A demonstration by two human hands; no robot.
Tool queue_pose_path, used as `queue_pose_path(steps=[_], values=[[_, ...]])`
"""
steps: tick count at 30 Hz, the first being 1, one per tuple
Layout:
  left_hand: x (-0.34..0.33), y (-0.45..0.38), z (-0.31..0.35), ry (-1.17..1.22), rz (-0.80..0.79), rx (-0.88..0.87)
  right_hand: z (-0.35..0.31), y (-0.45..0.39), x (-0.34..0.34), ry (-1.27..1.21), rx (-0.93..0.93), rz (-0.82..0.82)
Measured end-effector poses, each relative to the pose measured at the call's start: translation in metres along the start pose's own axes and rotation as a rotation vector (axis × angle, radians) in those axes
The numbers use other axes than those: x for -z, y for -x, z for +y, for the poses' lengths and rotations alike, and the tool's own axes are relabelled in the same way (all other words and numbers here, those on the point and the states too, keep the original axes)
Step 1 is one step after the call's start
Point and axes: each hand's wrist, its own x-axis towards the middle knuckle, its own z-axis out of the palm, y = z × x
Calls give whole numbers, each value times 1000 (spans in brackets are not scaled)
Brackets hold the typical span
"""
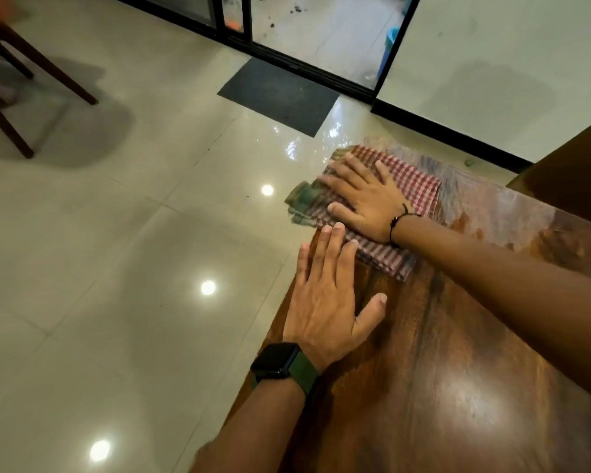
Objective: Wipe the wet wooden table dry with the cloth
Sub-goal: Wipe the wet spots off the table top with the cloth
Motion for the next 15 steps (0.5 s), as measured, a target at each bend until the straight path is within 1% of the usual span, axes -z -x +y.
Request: queue_pose_path(steps=[1,3,5,7,9,11,13,15], values=[[1,0,1,6,-2,7,10,-13,6,-24,-59,7],[4,3,2,31,19,26,23,-33,12,-21,-119,50],[7,1,1,83,56,64,23,-38,8,-11,-123,84],[8,-14,0,102,132,119,13,-30,6,-32,-148,92],[7,-41,-2,123,242,206,-2,-17,3,65,-179,34],[3,-68,-6,134,236,307,-19,3,-5,174,-121,1],[-7,-87,-9,107,201,360,-26,19,-11,139,-71,8],[-16,-95,-9,49,211,357,-19,18,-15,105,-63,5]])
